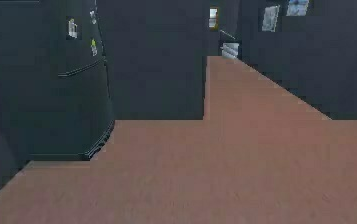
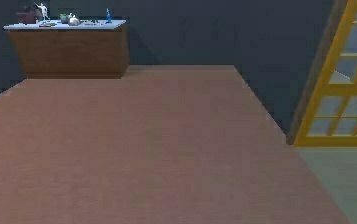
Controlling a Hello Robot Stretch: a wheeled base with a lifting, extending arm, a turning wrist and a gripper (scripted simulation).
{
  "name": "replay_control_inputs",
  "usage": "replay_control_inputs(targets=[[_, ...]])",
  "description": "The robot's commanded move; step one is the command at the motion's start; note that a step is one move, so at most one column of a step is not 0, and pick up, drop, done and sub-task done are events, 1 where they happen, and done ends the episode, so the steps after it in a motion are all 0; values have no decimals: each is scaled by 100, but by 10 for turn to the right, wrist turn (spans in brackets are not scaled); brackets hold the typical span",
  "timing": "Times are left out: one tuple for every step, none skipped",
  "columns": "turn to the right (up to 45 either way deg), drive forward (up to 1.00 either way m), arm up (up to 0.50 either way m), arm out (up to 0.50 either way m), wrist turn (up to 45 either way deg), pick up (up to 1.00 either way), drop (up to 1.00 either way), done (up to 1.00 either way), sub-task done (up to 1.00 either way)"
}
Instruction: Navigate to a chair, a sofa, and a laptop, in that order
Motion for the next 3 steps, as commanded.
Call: replay_control_inputs(targets=[[450,0,0,0,0,0,0,0,0],[450,0,0,0,0,0,0,0,0],[450,0,0,0,0,0,0,0,0]])
